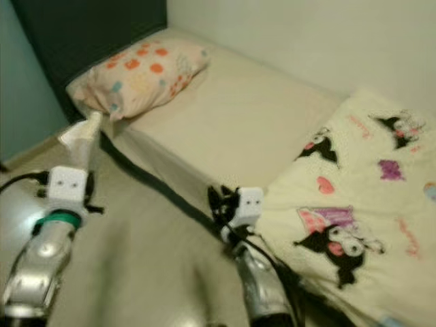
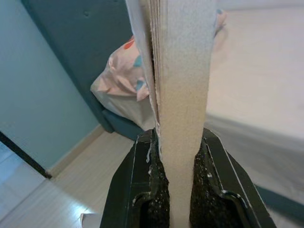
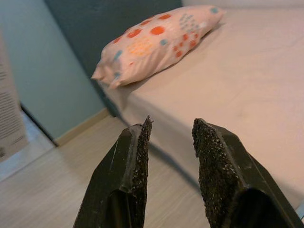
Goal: Clean up the room
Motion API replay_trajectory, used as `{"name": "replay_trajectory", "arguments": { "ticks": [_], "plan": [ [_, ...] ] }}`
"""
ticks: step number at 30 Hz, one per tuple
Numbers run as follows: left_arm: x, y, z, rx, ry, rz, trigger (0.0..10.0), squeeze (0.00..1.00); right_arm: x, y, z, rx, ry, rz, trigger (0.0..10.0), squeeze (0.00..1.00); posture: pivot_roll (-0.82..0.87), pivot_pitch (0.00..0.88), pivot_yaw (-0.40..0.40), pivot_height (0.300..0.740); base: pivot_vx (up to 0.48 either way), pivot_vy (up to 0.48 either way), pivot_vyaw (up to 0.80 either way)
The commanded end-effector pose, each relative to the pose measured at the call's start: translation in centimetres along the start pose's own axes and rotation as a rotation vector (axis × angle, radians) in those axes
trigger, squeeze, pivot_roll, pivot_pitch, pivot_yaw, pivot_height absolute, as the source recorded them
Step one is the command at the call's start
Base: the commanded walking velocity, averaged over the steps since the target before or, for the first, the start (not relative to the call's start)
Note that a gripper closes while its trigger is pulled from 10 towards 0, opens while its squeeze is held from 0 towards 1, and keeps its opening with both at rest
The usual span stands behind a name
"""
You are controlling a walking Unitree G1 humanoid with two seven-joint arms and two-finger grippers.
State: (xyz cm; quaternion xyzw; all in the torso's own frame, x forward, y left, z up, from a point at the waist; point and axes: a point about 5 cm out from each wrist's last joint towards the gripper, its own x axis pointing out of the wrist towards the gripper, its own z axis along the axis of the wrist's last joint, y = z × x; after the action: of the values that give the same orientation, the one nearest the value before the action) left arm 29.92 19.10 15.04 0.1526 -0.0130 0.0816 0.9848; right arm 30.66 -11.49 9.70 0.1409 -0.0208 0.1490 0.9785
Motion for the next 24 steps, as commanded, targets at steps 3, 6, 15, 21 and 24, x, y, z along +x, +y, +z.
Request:
{"name": "replay_trajectory", "arguments": {
  "ticks": [3, 6, 15, 21, 24],
  "plan": [
    [-0.07, 0.74, 0.11, 0.016, -0.016, 0.028, 10.0, 0.00, 0.01, 0.63, -0.52, 0.009, 0.018, 0.011, 10.0, 0.00, 0.09, 0.058, -0.015, 0.740, 0.456, 0.000, 0.00],
    [-0.02, 0.73, 0.11, 0.017, -0.016, 0.027, 10.0, 0.00, 0.01, 0.69, -0.41, 0.012, 0.008, 0.020, 10.0, 0.00, 0.09, 0.058, -0.014, 0.740, 0.458, 0.000, 0.40],
    [0.04, 0.71, 0.06, 0.019, -0.015, 0.028, 10.0, 0.00, 0.09, 0.83, -0.31, 0.015, 0.001, 0.032, 10.0, 0.00, 0.09, 0.055, -0.013, 0.740, 0.455, 0.000, 0.78],
    [0.07, 0.75, 0.04, 0.020, -0.016, 0.029, 10.0, 0.00, 0.18, 0.79, -0.27, 0.010, 0.002, 0.024, 10.0, 0.00, 0.09, 0.052, -0.014, 0.740, 0.456, 0.000, 0.67],
    [0.09, 0.77, 0.03, 0.020, -0.017, 0.030, 10.0, 0.00, 0.24, 0.73, -0.33, 0.015, 0.007, 0.017, 10.0, 0.00, 0.09, 0.052, -0.014, 0.740, 0.454, 0.000, 0.00]
  ]
}}
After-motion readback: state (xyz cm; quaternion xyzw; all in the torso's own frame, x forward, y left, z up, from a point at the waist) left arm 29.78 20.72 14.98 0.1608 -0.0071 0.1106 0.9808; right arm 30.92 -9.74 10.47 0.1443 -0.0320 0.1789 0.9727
